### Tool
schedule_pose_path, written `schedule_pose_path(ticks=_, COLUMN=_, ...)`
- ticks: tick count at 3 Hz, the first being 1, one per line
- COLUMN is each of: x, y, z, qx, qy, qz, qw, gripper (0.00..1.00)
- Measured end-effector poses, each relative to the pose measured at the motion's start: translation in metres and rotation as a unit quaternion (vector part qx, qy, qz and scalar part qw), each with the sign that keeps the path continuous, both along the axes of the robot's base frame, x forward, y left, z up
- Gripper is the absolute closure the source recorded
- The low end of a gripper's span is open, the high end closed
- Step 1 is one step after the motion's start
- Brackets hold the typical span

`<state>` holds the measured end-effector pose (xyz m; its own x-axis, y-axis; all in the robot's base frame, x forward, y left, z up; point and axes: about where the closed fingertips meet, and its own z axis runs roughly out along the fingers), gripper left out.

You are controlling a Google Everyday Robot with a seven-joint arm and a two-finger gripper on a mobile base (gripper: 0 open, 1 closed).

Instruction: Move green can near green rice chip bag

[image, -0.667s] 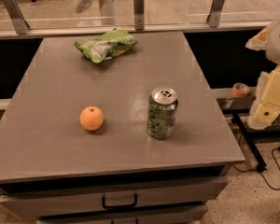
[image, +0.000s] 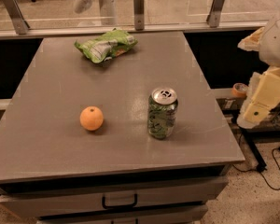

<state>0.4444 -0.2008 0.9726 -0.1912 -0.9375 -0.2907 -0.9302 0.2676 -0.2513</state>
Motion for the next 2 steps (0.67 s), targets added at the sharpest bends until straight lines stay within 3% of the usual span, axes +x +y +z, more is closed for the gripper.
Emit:
schedule_pose_path(ticks=1, x=0.012, y=0.025, z=-0.025, qx=0.084, qy=-0.011, qz=0.026, qw=0.9961, gripper=0.0)
schedule_pose_path(ticks=2, x=0.02, y=0.053, z=-0.051, qx=0.163, qy=-0.025, qz=0.061, qw=0.9844, gripper=0.0)
